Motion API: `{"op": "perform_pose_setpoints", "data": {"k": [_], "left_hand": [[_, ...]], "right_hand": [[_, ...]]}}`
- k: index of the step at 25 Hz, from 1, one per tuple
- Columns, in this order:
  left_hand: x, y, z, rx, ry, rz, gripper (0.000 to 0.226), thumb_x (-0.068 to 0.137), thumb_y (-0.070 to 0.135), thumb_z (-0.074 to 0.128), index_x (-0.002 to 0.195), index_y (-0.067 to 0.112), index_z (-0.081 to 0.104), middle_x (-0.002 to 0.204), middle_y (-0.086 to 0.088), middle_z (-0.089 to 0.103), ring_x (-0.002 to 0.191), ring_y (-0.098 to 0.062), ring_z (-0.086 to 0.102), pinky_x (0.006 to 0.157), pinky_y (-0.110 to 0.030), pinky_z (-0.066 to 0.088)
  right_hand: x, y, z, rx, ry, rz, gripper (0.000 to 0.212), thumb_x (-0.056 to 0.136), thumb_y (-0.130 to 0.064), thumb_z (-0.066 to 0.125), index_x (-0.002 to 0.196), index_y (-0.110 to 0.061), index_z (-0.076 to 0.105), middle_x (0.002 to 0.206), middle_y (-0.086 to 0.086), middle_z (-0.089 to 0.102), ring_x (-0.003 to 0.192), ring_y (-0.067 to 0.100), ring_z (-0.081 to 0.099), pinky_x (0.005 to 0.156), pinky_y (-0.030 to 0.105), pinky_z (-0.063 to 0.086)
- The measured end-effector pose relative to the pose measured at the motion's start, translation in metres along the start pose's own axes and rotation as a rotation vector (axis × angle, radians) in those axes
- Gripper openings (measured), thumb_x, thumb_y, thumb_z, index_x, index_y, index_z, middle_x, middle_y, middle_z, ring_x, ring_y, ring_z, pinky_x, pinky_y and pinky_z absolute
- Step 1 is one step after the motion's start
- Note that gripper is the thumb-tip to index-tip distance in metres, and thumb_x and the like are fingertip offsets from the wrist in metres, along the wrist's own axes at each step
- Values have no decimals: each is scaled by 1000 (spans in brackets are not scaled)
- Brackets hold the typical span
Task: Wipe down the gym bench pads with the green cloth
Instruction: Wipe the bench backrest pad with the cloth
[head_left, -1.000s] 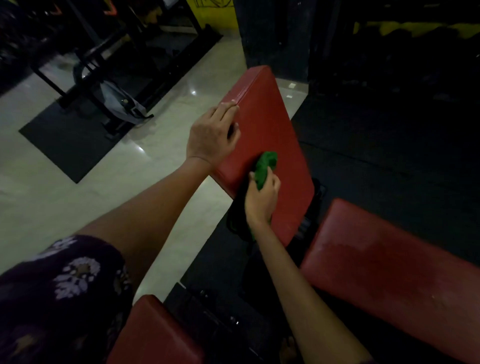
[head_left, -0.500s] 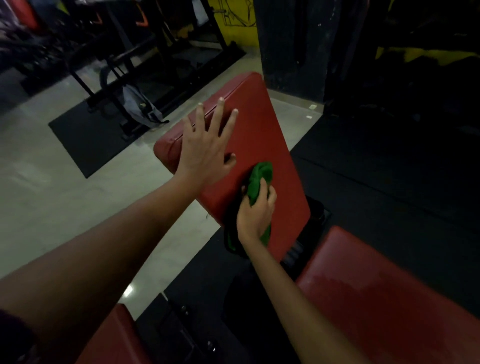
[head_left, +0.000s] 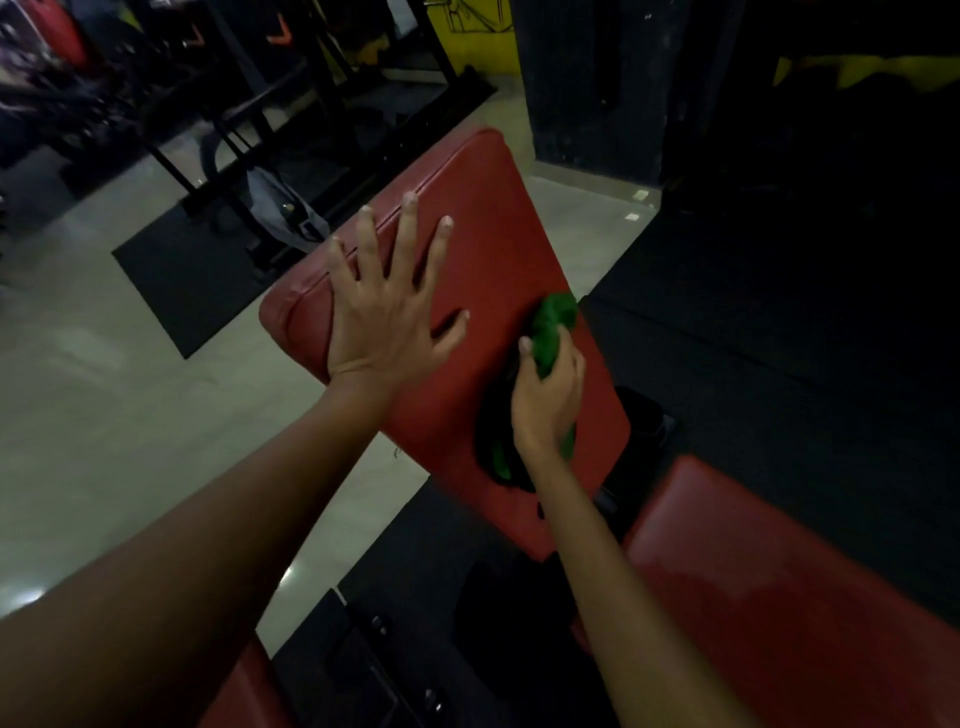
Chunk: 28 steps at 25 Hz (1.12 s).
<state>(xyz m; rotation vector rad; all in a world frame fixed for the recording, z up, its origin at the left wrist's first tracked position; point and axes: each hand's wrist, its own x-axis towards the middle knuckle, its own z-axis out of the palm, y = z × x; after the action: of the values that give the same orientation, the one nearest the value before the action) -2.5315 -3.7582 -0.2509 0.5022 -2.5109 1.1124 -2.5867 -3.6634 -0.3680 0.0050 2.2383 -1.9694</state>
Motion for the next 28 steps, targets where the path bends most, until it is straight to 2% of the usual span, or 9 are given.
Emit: {"op": "perform_pose_setpoints", "data": {"k": [2,4,9,13,15,19,24,26,28], "left_hand": [[1,1,0,-2,6,4,79,87,65,22,150,18,14,154,-16,21,132,-43,34,99,-57,36],[1,-1,1,2,11,4,79,87,66,22,150,18,14,154,-16,22,131,-43,35,99,-57,36],[1,1,2,48,34,4,79,87,67,21,150,18,16,153,-15,25,130,-41,38,98,-55,39],[1,-1,2,31,23,10,79,87,66,24,150,18,18,153,-16,24,129,-42,39,97,-56,38],[1,-1,2,27,23,19,79,88,66,25,150,17,17,153,-17,23,129,-43,39,98,-56,38],[0,0,5,-17,14,13,79,88,66,25,150,17,14,154,-18,19,131,-45,35,99,-59,35],[1,0,5,-20,27,16,79,89,66,23,149,17,15,153,-19,21,131,-46,34,99,-60,35],[1,-1,6,-9,29,16,78,89,66,21,149,17,14,153,-19,21,132,-46,34,98,-60,35],[1,-2,7,-12,27,15,78,89,65,22,149,16,13,153,-19,21,132,-46,34,98,-60,35]], "right_hand": [[2,-24,8,-84,-11,-330,47,93,-36,54,136,-20,48,139,10,44,124,26,43,96,36,35],[10,-8,8,-197,32,-403,46,92,-33,56,135,-19,50,139,13,43,122,30,44,96,41,38],[44,69,-19,-152,15,196,48,95,-36,49,139,-20,43,139,12,38,121,35,46,99,46,41],[29,12,0,-162,1,-271,47,92,-36,54,135,-16,50,139,14,42,123,30,44,100,42,37],[25,7,3,-187,23,-376,46,91,-35,55,134,-18,51,138,14,43,121,30,45,96,42,38],[53,76,-10,-191,67,-162,50,94,-40,51,138,-18,46,139,13,39,119,31,46,95,43,44],[71,182,-37,-112,8,498,48,94,-36,50,139,-19,43,133,21,46,114,38,51,96,43,43],[58,174,-36,-77,29,496,46,94,-33,52,137,-16,45,129,20,50,114,37,52,95,40,43],[30,132,-28,-43,32,299,51,92,-39,54,137,-15,47,132,13,48,117,28,50,98,36,41]]}}
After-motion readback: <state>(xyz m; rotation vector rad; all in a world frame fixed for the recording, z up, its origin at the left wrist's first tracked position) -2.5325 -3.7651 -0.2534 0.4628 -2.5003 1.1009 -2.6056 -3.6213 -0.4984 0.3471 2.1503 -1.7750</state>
